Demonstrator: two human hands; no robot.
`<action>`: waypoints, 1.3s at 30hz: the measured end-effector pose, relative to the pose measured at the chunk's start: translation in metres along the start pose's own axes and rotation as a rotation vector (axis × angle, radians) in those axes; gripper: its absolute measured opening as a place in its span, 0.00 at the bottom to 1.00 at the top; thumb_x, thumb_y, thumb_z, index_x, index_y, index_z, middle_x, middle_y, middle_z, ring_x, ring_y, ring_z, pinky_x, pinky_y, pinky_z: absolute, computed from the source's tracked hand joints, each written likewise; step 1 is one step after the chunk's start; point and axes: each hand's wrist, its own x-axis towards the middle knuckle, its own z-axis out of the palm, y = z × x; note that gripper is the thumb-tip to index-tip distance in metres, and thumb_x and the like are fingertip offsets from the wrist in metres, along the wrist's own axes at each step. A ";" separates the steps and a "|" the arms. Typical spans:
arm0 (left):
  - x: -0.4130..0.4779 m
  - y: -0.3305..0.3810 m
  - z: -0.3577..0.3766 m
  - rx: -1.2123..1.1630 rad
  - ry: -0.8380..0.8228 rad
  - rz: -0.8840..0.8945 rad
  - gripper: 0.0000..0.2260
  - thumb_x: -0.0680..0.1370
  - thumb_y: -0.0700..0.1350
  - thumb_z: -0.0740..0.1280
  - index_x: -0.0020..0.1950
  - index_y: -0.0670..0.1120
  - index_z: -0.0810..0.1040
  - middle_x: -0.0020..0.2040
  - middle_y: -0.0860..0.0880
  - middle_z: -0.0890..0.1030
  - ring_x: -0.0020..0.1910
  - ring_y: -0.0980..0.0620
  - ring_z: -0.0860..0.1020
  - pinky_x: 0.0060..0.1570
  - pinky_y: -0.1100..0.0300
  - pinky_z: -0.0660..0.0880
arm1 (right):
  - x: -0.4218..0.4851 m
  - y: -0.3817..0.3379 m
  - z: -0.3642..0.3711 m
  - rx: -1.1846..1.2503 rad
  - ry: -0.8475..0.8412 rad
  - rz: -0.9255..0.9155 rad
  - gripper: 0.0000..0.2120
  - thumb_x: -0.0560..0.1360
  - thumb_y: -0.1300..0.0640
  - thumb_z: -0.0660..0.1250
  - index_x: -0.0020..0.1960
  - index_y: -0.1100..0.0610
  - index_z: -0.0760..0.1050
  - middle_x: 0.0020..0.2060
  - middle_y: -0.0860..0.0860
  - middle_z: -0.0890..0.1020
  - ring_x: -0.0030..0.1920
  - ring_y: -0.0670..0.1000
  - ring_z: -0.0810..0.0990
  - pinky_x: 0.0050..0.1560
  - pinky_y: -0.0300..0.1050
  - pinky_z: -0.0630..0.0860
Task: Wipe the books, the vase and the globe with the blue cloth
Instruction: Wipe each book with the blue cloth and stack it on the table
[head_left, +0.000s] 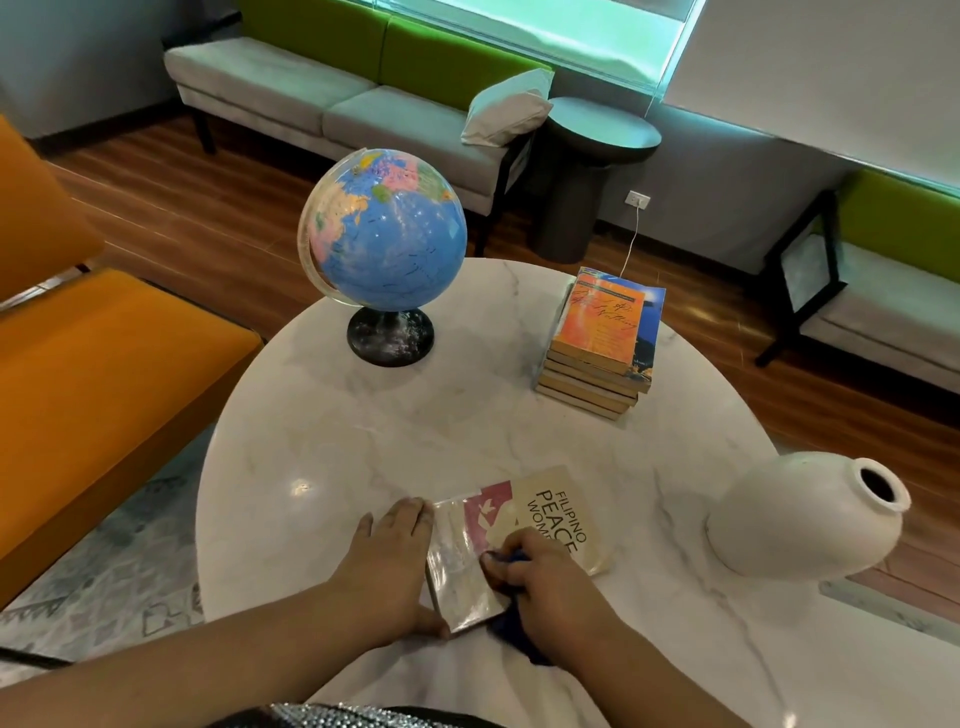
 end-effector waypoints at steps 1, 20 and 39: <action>0.000 0.000 0.000 0.002 -0.002 0.000 0.56 0.64 0.68 0.71 0.79 0.45 0.42 0.78 0.49 0.47 0.77 0.49 0.46 0.75 0.46 0.47 | -0.002 -0.002 0.003 0.002 -0.007 -0.016 0.14 0.78 0.59 0.62 0.61 0.49 0.76 0.62 0.49 0.69 0.59 0.50 0.71 0.57 0.37 0.69; 0.002 -0.001 0.000 0.018 -0.007 0.004 0.57 0.64 0.69 0.70 0.79 0.44 0.42 0.78 0.49 0.47 0.77 0.49 0.46 0.75 0.45 0.48 | 0.014 -0.001 0.023 -0.058 0.186 -0.239 0.22 0.76 0.35 0.56 0.58 0.48 0.77 0.57 0.47 0.72 0.54 0.43 0.71 0.54 0.29 0.67; 0.003 -0.003 0.002 -0.002 -0.019 0.004 0.57 0.63 0.70 0.70 0.79 0.45 0.42 0.78 0.50 0.46 0.77 0.49 0.45 0.75 0.45 0.48 | 0.001 0.000 0.036 -0.043 0.012 -0.322 0.17 0.76 0.37 0.60 0.59 0.43 0.74 0.59 0.46 0.70 0.58 0.45 0.70 0.60 0.34 0.67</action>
